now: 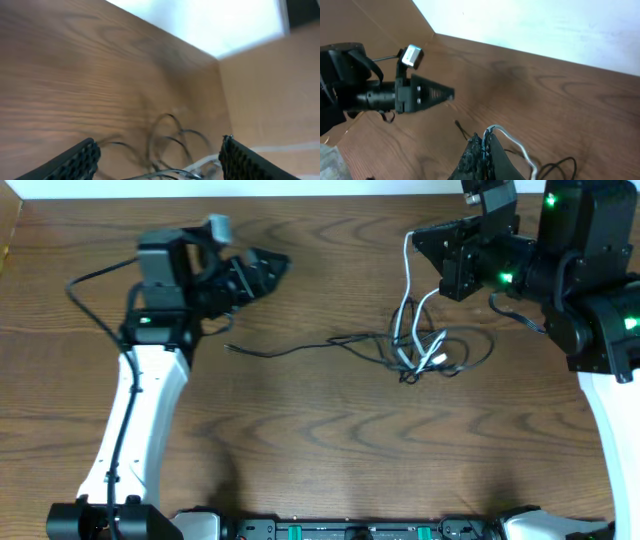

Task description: Untangle cables

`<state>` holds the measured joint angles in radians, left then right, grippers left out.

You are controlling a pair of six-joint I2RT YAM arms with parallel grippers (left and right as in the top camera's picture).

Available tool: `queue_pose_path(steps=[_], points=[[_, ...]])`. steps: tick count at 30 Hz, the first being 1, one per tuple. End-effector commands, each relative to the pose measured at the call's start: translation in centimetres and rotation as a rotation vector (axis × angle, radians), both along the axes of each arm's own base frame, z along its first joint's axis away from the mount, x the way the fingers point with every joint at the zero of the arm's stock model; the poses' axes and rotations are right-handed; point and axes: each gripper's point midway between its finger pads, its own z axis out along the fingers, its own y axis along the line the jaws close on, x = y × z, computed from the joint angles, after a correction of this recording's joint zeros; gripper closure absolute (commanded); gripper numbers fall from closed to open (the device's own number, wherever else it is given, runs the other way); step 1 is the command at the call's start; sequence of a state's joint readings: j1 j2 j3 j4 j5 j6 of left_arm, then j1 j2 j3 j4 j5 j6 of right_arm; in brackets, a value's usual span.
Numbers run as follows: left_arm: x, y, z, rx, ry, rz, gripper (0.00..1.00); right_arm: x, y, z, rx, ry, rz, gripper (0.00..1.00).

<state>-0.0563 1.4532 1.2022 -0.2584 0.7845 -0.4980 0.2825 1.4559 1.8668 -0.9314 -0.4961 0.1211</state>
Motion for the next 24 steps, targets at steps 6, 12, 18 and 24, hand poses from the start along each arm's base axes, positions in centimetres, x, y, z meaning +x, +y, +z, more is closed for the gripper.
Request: queue_pose_path(steps=[6, 12, 18, 24], points=[[-3.3, -8.4, 1.7, -0.02, -0.103, -0.264, 0.31, 0.0, -0.1, 0.4, -0.001, -0.013, 0.009, 0.99], [-3.7, -11.2, 2.4, -0.041, -0.14, -0.301, 0.32, 0.0, -0.1, 0.3, -0.002, -0.008, 0.01, 0.99], [-3.8, -15.1, 2.4, -0.029, -0.217, -0.334, 0.32, -0.1, -0.1, 0.2, -0.003, -0.004, 0.01, 0.99], [-1.2, -15.1, 0.4, 0.013, -0.177, -0.185, 0.32, -0.3, -0.1, -0.1, -0.008, 0.013, 0.011, 0.99]])
